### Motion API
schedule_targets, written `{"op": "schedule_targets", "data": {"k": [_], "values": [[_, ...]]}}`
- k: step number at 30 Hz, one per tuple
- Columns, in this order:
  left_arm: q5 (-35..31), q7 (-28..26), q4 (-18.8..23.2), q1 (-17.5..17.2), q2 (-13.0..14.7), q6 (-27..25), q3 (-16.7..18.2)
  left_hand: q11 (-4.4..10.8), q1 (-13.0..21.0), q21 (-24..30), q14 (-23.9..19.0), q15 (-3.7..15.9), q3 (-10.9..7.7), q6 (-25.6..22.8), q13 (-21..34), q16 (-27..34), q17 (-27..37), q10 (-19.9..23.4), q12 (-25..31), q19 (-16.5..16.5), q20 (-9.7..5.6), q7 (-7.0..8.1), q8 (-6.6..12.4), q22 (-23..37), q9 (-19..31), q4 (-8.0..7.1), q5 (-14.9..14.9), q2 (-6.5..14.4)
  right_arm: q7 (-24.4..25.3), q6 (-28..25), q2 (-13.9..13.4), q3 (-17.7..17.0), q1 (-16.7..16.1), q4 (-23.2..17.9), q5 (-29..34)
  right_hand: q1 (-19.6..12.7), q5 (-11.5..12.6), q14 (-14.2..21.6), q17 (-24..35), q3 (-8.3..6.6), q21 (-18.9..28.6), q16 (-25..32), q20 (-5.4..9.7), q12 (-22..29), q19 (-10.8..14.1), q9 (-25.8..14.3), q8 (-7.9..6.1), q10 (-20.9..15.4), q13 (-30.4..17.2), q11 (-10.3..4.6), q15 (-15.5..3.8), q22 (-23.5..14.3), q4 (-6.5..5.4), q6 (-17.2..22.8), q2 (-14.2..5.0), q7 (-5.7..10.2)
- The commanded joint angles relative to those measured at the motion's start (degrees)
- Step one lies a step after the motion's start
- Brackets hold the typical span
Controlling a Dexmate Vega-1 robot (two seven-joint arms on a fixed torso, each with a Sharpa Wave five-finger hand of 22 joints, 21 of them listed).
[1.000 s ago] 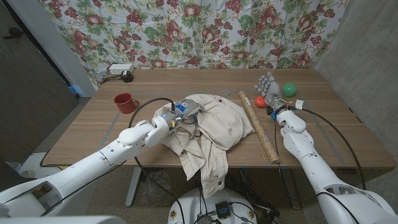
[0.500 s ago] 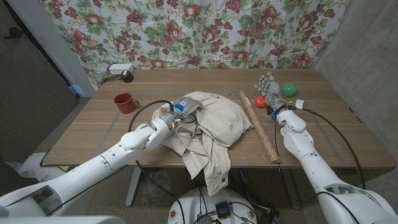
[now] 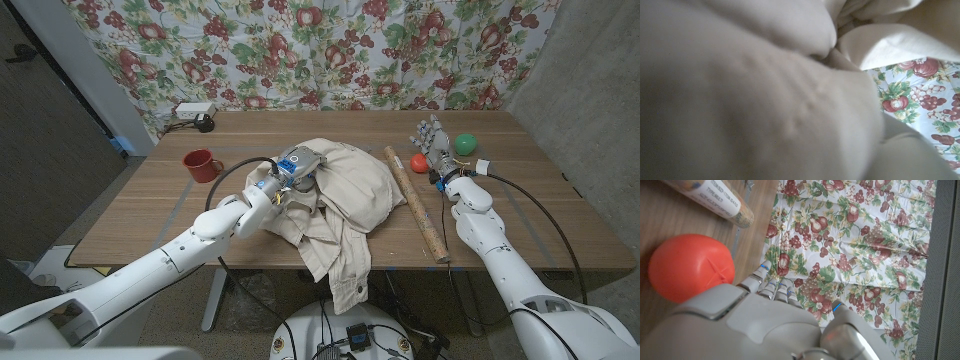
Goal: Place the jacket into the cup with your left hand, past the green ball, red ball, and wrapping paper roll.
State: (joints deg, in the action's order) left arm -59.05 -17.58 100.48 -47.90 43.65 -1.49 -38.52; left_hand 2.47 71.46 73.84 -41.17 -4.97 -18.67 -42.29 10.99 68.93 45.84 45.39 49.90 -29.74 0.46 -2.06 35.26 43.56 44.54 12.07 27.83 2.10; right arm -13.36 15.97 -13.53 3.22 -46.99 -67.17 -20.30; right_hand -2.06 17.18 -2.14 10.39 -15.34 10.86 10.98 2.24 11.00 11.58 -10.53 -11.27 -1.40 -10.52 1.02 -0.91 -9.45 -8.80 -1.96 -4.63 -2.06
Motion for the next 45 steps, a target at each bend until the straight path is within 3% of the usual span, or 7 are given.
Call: {"op": "schedule_targets", "data": {"k": [1, 45], "values": [[-0.5, -1.3, 2.4, -0.9, 0.7, -0.7, 1.2, 0.3, -1.4, -1.2, -8.8, 16.92, -20.21, -0.8, 55.6, 11.8, 25.4, 1.0, -0.2, -0.1, -0.15, 0.16, 0.12, -0.3, 0.1, -19.71, 0.5, 1.7, 0.0, -0.3, -0.1, -0.2, -0.5, -1.1, -0.2, -0.6, 0.3, -0.2, 0.1, -0.11, 0.1, -0.2, 0.4, -0.1, 0.2, -0.3, 0.18, 0.1, -0.2, 0.36, 0.3, -0.3, 0.36, 0.2, -1.98, -0.22], [-0.7, -5.3, 8.1, -4.3, 1.0, -4.2, 7.2, 0.47, -2.0, 0.1, -8.7, 16.97, -20.88, -1.6, 55.8, 14.6, 25.3, 1.6, -0.7, 0.1, -0.25, 1.03, -0.36, -2.4, -0.5, -19.66, 0.9, 1.3, -0.1, -0.7, -0.5, 0.1, -1.6, -3.3, 0.4, -0.8, 0.3, -0.2, 0.1, -0.03, 0.1, -0.2, 0.26, 0.0, 0.1, -0.3, 0.14, 0.2, -0.2, 0.49, 0.4, -0.3, 0.48, 0.2, -1.81, -0.09]]}}
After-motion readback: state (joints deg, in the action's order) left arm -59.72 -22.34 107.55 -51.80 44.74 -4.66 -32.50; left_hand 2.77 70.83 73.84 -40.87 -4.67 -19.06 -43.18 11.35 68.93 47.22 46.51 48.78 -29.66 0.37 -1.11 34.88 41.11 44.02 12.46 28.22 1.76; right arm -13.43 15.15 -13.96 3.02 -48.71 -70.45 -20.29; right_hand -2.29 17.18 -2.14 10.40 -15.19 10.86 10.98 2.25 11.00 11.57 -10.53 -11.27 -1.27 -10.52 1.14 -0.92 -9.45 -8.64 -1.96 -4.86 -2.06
